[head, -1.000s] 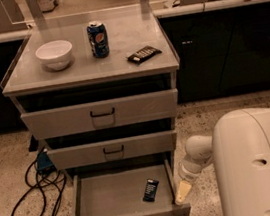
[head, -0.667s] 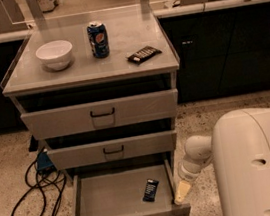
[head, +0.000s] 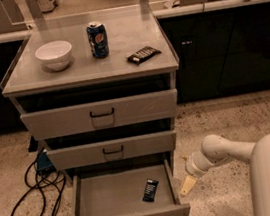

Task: Pick rxbar blueberry from bottom drawer and place on counter

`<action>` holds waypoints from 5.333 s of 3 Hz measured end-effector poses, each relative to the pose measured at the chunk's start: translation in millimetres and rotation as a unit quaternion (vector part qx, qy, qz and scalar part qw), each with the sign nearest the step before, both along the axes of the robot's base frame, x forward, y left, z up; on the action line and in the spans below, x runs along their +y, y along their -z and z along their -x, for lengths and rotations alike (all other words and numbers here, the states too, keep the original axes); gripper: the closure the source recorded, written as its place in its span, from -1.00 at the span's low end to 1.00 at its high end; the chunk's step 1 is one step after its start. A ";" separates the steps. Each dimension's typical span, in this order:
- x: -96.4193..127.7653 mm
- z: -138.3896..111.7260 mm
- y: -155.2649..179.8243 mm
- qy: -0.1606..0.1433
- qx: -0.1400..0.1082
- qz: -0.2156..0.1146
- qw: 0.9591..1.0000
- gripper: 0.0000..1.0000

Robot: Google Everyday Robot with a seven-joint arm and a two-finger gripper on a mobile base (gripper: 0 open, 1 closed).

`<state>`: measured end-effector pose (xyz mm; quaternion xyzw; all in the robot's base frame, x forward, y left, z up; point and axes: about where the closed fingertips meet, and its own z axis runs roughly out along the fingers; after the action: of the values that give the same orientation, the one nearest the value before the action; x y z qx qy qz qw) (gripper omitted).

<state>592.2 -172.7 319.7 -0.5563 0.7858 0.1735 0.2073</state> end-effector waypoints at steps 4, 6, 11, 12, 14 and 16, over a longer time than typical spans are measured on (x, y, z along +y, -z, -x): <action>22.0 -38.5 -0.6 -0.081 -0.065 -0.052 0.993 -1.00; 131.4 -26.4 94.8 -0.142 0.009 -0.103 0.985 -1.00; 154.9 2.9 111.5 -0.030 -0.015 -0.100 0.994 -1.00; 153.1 -35.7 92.7 -0.003 -0.031 -0.100 0.995 -1.00; 140.8 -67.1 93.0 0.033 -0.047 -0.080 0.995 -1.00; 152.6 -82.9 134.6 0.067 -0.055 -0.029 0.996 -1.00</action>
Offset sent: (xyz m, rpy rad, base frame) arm 0.0246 0.0015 0.0117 0.0661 -0.0770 0.0884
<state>675.2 -20.1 185.1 -0.5051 0.8030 0.1510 0.2779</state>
